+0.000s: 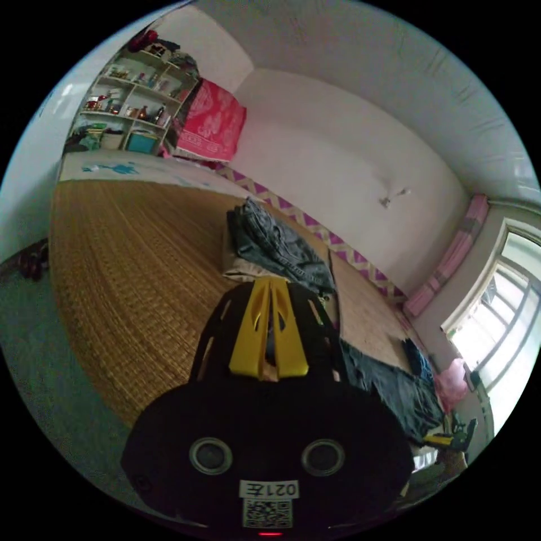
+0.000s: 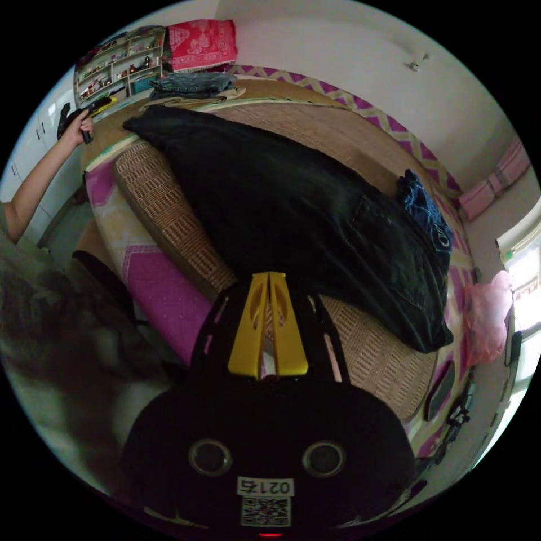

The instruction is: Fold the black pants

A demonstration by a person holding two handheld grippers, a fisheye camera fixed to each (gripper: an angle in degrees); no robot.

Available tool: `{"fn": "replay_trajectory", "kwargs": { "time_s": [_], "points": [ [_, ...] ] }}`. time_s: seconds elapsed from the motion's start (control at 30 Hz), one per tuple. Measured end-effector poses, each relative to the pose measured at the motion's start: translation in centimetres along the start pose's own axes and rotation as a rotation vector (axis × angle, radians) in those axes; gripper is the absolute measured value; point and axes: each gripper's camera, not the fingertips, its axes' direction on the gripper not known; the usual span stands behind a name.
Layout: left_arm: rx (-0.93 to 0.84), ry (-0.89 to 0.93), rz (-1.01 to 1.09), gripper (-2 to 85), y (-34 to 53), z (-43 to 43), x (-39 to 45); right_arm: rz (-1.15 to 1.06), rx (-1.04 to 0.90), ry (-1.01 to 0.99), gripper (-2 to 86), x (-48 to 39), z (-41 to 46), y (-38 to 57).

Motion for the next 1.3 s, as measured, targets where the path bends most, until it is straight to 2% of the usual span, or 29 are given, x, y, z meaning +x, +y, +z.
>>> {"fn": "replay_trajectory", "kwargs": {
  "time_s": [0.07, 0.17, 0.3, 0.37, 0.5, 0.73, 0.8, 0.93, 1.03, 1.17, 1.3],
  "points": [
    [-0.058, 0.049, 0.102, -0.6, -0.4, 1.0, 1.9, 0.043, 0.055, 0.026, -0.5, 2.4, -1.6, -1.1],
    [-0.119, 0.139, 0.272, 0.7, -0.5, 3.2, 5.8, 0.164, 0.263, 0.079, 2.4, 9.3, -3.7, -2.7],
    [-0.261, 0.222, 0.515, 5.1, 0.0, 7.9, 11.2, 0.057, 0.159, 0.099, 8.6, 17.6, 0.1, -7.1],
    [-0.328, 0.226, 0.626, 6.1, 0.5, 9.8, 13.0, -0.034, 0.125, 0.177, 8.7, 19.7, 1.5, -8.5],
    [-0.487, 0.250, 0.795, 8.6, 1.8, 13.1, 15.5, -0.137, -0.032, 0.113, 8.7, 23.8, 4.6, -11.2],
    [-0.643, 0.276, 0.908, 10.0, 3.5, 15.1, 17.9, -0.189, -0.146, 0.013, 7.6, 26.8, 7.0, -13.3],
    [-0.672, 0.245, 0.956, 10.3, 4.3, 15.5, 18.9, -0.222, -0.159, -0.024, 4.1, 26.7, 7.7, -13.4],
    [-0.655, 0.186, 0.997, 10.2, 4.9, 15.6, 19.9, -0.243, -0.142, -0.013, 0.2, 26.6, 7.3, -13.1],
    [-0.653, 0.230, 0.997, 9.8, 4.9, 15.1, 20.6, -0.255, -0.115, 0.015, -0.6, 26.5, 6.7, -12.3],
    [-0.748, 0.195, 1.108, 4.6, 6.3, 15.2, 22.0, -0.244, -0.091, 0.043, -0.8, 26.8, 5.5, -11.5],
    [-0.648, 0.217, 1.117, -0.3, 6.0, 12.1, 22.0, -0.221, -0.041, 0.041, -0.9, 27.5, 3.5, -10.0]
  ]
}}
